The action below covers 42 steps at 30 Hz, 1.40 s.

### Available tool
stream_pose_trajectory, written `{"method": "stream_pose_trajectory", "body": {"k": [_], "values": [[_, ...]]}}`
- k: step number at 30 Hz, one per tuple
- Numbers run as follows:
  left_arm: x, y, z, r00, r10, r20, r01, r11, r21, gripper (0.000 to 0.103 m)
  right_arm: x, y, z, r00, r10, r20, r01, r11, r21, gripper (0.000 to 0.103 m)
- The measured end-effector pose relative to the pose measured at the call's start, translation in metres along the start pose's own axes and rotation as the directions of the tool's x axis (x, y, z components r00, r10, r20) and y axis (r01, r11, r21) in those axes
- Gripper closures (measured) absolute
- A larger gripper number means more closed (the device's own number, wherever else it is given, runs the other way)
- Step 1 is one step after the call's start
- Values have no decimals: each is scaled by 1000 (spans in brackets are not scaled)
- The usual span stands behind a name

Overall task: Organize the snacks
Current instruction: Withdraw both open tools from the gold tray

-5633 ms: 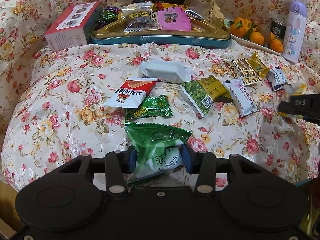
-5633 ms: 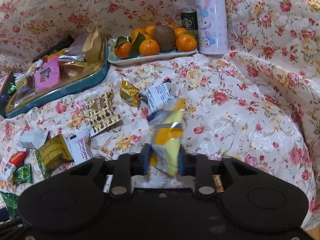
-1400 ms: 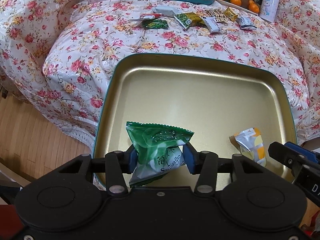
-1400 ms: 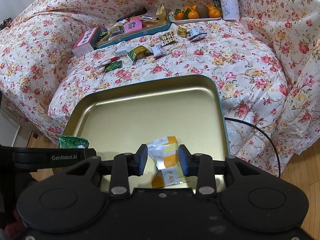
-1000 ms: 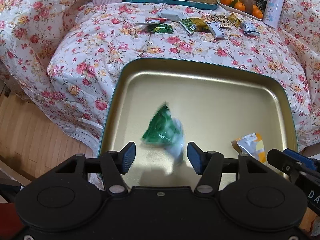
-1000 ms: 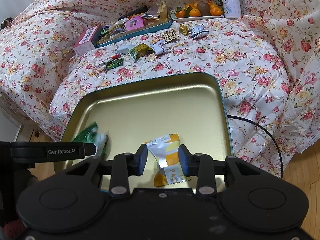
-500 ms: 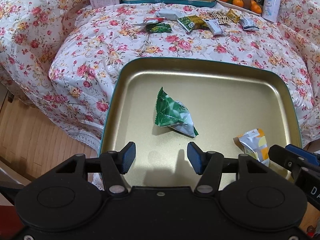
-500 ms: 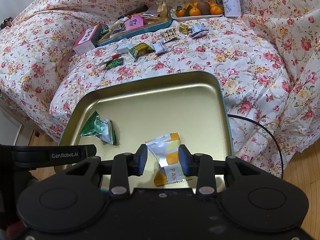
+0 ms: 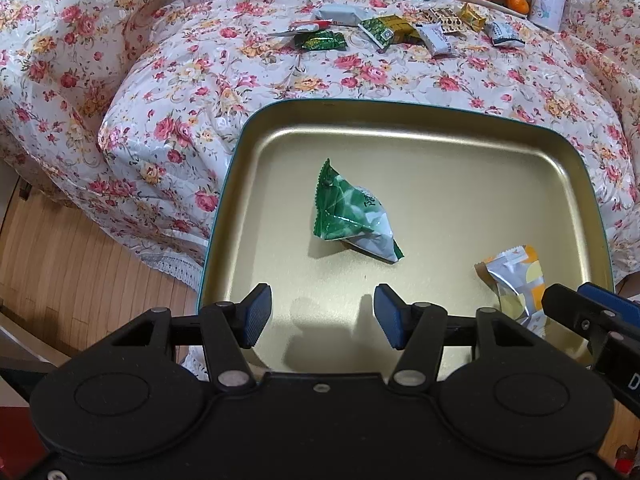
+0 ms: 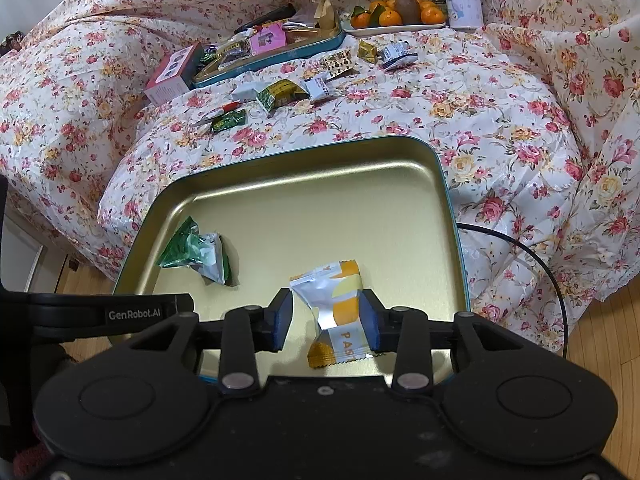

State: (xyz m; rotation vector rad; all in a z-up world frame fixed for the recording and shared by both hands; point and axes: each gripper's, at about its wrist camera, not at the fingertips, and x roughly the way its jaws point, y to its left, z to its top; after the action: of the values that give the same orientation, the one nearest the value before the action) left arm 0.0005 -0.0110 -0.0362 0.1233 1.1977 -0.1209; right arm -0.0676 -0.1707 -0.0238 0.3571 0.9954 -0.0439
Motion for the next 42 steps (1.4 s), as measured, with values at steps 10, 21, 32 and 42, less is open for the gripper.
{"method": "stream_pose_trajectory", "body": {"k": [10,21,32,42], "values": [[3,1,1,999,-13,-32,14,1000,6,41,3,0,1,1000,-6,-23,6,1000,-4,58],[4,2,1,999,-23,-47,23,1000,3,41,5,0,2,999,-4,-40,4,1000,-5,54],[-1,8,16,990,-102,-93,108,992,69,41,2,0,16,999,8,-41,-9,1000,-12,50],[-5,28,66,998,-57,-6,58,996,74,41,2,-11,56,1000,-22,-5,22,1000,-18,49]]}}
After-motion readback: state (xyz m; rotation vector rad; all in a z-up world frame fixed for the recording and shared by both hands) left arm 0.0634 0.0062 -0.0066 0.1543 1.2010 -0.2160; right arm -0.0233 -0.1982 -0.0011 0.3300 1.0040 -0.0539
